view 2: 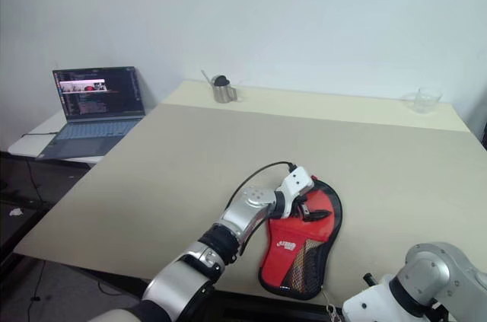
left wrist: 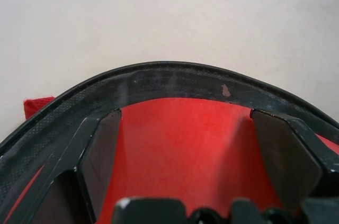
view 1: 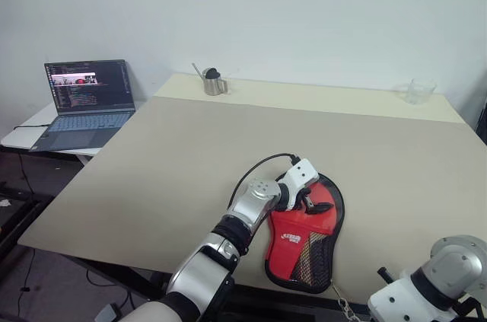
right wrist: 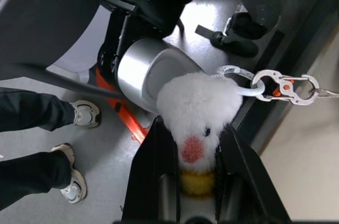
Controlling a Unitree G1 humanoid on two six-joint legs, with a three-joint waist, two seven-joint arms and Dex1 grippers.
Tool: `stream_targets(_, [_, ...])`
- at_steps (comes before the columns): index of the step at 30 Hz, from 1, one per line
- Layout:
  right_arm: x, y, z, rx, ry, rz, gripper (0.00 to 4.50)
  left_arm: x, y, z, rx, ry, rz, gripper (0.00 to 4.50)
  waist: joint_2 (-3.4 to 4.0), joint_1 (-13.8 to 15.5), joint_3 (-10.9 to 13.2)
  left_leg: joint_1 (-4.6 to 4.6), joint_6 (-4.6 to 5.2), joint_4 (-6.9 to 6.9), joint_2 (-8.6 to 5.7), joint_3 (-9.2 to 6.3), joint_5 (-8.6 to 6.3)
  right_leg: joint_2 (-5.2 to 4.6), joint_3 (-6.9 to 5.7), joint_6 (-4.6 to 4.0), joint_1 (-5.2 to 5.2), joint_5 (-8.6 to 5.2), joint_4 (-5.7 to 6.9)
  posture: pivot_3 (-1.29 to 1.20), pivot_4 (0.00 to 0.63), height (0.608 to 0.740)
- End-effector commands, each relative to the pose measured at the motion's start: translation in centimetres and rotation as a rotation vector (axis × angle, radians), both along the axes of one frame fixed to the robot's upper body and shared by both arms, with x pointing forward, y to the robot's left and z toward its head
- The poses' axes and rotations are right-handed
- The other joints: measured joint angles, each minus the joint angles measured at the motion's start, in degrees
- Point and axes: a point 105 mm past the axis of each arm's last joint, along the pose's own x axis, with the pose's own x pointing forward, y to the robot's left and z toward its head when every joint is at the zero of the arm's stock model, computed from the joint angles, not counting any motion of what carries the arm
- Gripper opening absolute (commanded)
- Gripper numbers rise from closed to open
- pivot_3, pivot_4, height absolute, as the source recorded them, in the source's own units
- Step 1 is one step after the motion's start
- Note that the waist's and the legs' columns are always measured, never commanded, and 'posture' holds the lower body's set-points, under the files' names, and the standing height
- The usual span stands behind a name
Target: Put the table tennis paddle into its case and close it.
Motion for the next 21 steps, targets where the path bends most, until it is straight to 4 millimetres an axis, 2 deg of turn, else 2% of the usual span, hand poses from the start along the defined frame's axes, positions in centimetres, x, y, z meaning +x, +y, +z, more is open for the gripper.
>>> stream_targets(1, [-0.4, 0.3, 0.2, 0.01, -0.039, 0.047, 0.31, -1.4, 1.1, -4.5, 0.112, 0.122, 0.01, 4.26, -0.03, 0.01, -0.02, 0.0, 0.0, 0.0, 0.0, 0.0, -0.01, 0.0, 0.0, 0.01, 0.0, -0.01, 0.0, 0.0, 0.15, 0.74])
stream_targets(3, [0.0, 0.1, 0.1, 0.003, -0.062, 0.035, 0.31, -1.3, 1.1, -4.3, 0.109, 0.12, 0.011, 4.26, -0.04, -0.01, -0.02, 0.0, 0.01, 0.01, 0.0, 0.02, -0.02, 0.02, 0.0, 0.01, 0.02, -0.02, 0.0, 0.0, 0.15, 0.74])
stream_targets(6, [0.4, -0.3, -0.4, -0.017, -0.064, 0.005, 1.32, -1.1, 1.1, -4.1, 0.103, 0.128, 0.012, 4.5, -0.06, -0.06, -0.03, 0.0, 0.01, 0.03, 0.01, 0.03, -0.02, 0.06, 0.01, 0.0, 0.02, -0.02, 0.01, 0.0, 0.15, 0.74])
stream_targets(15, [1.8, -1.0, -1.5, -0.045, -0.087, -0.018, 4.4, -0.8, 1.1, -3.3, 0.077, 0.131, 0.016, 4.5, -0.06, -0.24, -0.04, 0.01, 0.01, 0.08, 0.05, 0.03, -0.02, 0.22, 0.03, -0.03, 0.02, -0.03, 0.05, 0.0, 0.15, 0.74])
stream_targets(21, [3.9, -2.1, -0.4, -0.035, -0.16, -0.067, 4.48, -0.5, 1.1, -2.6, 0.064, 0.1, 0.009, 4.5, -0.04, -0.25, -0.05, 0.01, 0.01, 0.07, 0.05, 0.08, -0.02, 0.25, 0.08, -0.02, 0.14, -0.02, 0.08, 0.0, 0.15, 0.74])
